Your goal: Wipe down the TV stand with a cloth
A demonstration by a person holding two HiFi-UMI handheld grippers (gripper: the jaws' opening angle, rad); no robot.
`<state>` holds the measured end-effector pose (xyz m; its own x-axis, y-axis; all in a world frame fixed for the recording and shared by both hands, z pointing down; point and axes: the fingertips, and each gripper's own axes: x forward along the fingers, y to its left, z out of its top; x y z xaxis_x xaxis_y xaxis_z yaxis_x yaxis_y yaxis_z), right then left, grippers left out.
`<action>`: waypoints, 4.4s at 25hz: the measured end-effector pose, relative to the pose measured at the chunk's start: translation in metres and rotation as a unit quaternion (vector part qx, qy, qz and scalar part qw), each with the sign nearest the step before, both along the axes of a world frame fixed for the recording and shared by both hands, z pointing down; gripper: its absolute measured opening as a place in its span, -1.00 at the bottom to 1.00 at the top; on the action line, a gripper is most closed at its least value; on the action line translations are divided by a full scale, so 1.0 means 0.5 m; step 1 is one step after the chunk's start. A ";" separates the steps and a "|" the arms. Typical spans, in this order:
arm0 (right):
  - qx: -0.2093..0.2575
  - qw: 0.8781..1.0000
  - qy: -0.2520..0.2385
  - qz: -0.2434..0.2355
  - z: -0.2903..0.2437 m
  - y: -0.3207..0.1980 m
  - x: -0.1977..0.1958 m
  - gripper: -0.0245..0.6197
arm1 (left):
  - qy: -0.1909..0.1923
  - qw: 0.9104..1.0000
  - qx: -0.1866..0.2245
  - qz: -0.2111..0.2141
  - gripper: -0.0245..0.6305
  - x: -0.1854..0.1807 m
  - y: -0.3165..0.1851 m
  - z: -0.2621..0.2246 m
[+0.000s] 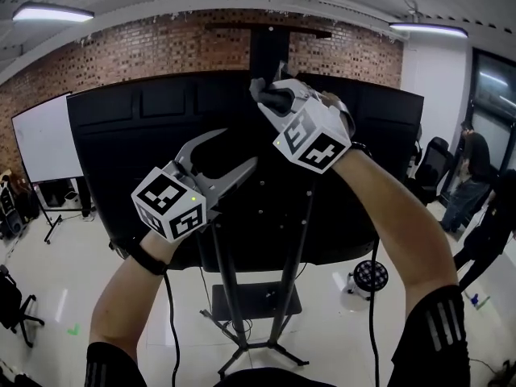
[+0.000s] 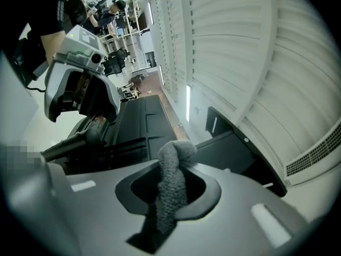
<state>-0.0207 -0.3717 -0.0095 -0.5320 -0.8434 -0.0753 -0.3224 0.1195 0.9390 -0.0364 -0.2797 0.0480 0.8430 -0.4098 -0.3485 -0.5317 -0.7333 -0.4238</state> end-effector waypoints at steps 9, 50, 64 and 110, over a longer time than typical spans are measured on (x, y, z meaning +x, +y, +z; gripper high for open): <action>-0.025 0.997 0.067 0.035 0.168 -0.011 -0.005 -0.74 | 0.000 0.999 -0.045 0.008 -0.01 -0.005 0.021 0.099; -0.048 0.954 0.253 0.153 0.747 -0.036 0.003 -0.75 | 0.031 0.970 -0.240 0.013 -0.01 -0.042 0.012 0.532; -0.096 0.947 0.267 0.148 0.893 -0.031 -0.001 -0.75 | 0.023 0.959 -0.282 0.006 -0.01 -0.041 -0.001 0.621; -0.051 0.982 -0.162 0.082 0.423 -0.021 0.423 -0.75 | 0.006 0.987 -0.150 0.060 0.01 0.317 0.002 0.387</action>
<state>0.1908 -0.3822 0.2020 -0.3499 -0.9279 -0.1289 -0.6253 0.1288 0.7697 0.1221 -0.2787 0.2415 0.8884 -0.3934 -0.2367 -0.4370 -0.8827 -0.1728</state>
